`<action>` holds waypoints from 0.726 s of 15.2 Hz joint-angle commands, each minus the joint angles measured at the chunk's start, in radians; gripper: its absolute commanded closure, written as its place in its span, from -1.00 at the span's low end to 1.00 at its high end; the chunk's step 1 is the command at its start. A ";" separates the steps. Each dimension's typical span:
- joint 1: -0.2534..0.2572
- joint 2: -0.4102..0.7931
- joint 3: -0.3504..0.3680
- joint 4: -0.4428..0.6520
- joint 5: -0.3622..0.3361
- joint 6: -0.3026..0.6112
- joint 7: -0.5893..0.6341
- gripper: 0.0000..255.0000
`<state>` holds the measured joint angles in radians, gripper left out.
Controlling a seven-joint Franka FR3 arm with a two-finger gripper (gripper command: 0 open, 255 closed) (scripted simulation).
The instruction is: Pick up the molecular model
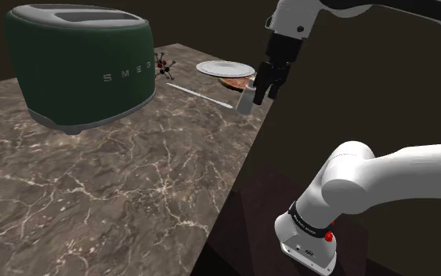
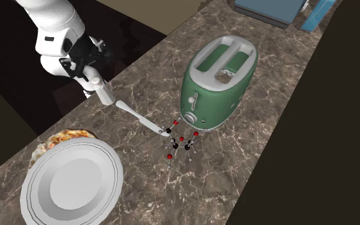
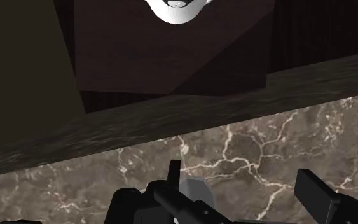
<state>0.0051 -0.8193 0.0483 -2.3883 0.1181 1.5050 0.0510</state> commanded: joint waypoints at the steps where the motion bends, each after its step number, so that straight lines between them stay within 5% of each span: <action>1: 0.000 0.000 0.000 0.000 0.000 0.000 0.000 -1.00; 11: -0.015 0.442 0.025 0.343 0.097 0.051 0.131 -1.00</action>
<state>-0.0091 -0.4223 0.0715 -2.0889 0.2053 1.5587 0.1664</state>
